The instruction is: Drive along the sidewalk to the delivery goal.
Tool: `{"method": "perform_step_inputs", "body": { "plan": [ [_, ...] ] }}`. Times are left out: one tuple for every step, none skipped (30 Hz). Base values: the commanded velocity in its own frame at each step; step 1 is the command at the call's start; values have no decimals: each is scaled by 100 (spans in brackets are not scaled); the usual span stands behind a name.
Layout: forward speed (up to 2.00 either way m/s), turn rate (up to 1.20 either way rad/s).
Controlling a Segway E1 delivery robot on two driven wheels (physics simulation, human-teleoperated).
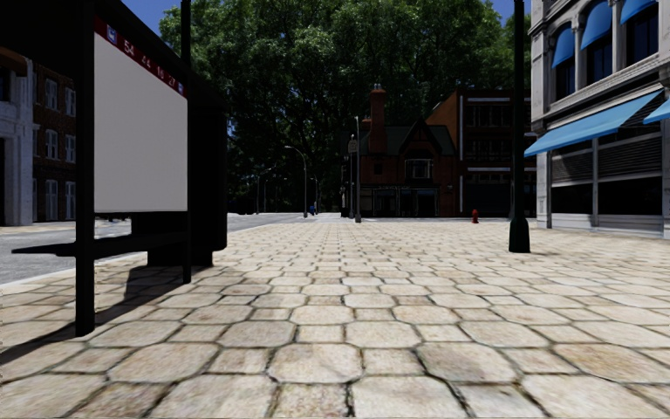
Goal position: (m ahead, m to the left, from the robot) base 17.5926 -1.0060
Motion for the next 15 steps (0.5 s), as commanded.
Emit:
{"method": "perform_step_inputs", "body": {
  "plan": [
    [200, 0],
    [200, 0],
    [200, 0],
    [200, 0],
    [200, 0],
    [200, 0],
    [200, 0],
    [200, 0],
    [200, 0],
    [200, 0],
    [200, 0],
    [200, 0],
    [200, 0],
    [200, 0],
    [200, 0]
  ]
}}
